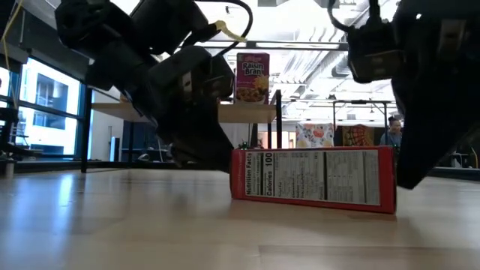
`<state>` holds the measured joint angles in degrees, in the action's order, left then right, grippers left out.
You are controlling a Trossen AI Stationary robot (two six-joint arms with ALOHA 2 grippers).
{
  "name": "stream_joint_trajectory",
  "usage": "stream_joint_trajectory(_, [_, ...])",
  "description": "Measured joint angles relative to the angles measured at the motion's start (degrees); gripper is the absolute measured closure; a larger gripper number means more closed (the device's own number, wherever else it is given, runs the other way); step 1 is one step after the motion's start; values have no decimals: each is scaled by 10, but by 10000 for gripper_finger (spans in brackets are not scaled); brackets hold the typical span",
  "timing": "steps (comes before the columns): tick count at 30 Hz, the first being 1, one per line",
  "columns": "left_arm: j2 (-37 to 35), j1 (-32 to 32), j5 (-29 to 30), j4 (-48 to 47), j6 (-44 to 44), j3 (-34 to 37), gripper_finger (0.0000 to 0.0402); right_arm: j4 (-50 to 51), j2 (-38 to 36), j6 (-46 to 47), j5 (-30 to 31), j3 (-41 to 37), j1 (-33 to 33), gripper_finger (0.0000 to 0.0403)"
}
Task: Stack cereal on shelf
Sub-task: Put the red cereal box on the shelf aligned with the other red cereal box
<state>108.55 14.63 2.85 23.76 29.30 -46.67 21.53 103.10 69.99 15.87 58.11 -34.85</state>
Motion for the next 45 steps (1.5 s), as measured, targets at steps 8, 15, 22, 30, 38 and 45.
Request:
stream_joint_trajectory(8, [0,0,-3,4,13,-1,401,-9,12,5,2,0,1,403])
stream_joint_trajectory(15, [0,5,-23,55,21,-1,402,-3,12,5,-1,0,4,403])
stream_joint_trajectory(22, [0,13,-23,58,37,-13,402,9,12,-8,-3,0,15,403])
stream_joint_trajectory(30, [-7,29,-31,62,51,-39,401,16,12,-34,-13,0,25,403])
stream_joint_trajectory(38, [-47,37,-18,75,38,-53,401,-11,12,-44,24,1,43,403])
stream_joint_trajectory(45, [-49,34,-4,78,30,-59,402,-51,12,-89,12,2,75,403])
